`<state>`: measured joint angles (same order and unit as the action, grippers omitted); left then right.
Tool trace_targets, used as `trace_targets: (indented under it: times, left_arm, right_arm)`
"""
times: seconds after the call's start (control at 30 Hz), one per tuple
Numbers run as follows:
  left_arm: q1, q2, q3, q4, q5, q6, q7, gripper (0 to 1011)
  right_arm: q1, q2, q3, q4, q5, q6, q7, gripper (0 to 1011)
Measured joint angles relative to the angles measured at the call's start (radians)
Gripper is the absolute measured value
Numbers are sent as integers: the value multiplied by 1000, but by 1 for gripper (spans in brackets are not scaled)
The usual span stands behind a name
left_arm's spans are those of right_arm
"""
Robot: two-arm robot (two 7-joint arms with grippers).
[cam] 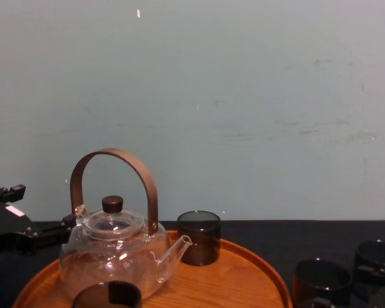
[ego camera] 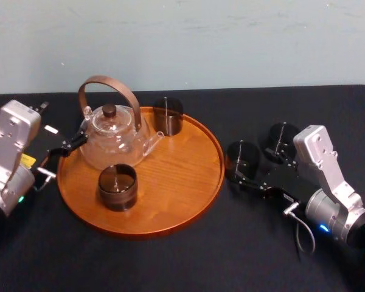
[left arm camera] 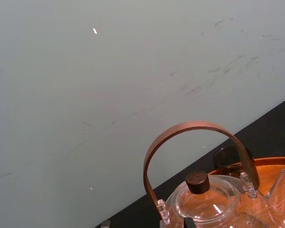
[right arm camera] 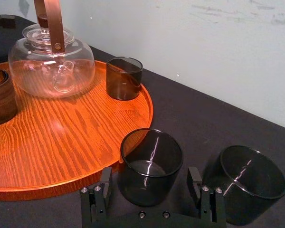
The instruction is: Pick up the glass from the table and place it on the tray.
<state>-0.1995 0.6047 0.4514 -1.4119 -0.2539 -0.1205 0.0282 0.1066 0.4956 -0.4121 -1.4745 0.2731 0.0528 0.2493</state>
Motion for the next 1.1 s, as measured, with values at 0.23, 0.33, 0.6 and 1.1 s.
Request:
trace_targets:
  times: [0.23, 0.33, 0.6, 1.1]
  left_arm:
    - [0, 0, 0, 0, 0, 0, 0, 1001]
    - [0, 0, 0, 0, 0, 0, 0, 1001]
    - [0, 0, 0, 0, 0, 0, 0, 1001]
    - [0, 0, 0, 0, 0, 0, 0, 1001]
  right_arm:
    - [18, -24, 7, 32, -10, 11, 24, 1002]
    - [23, -31, 9, 41, -15, 18, 29, 1002]
    - [46, -47, 17, 55, -34, 60, 43, 1003]
    - [76, -70, 41, 55, -60, 143, 82, 1002]
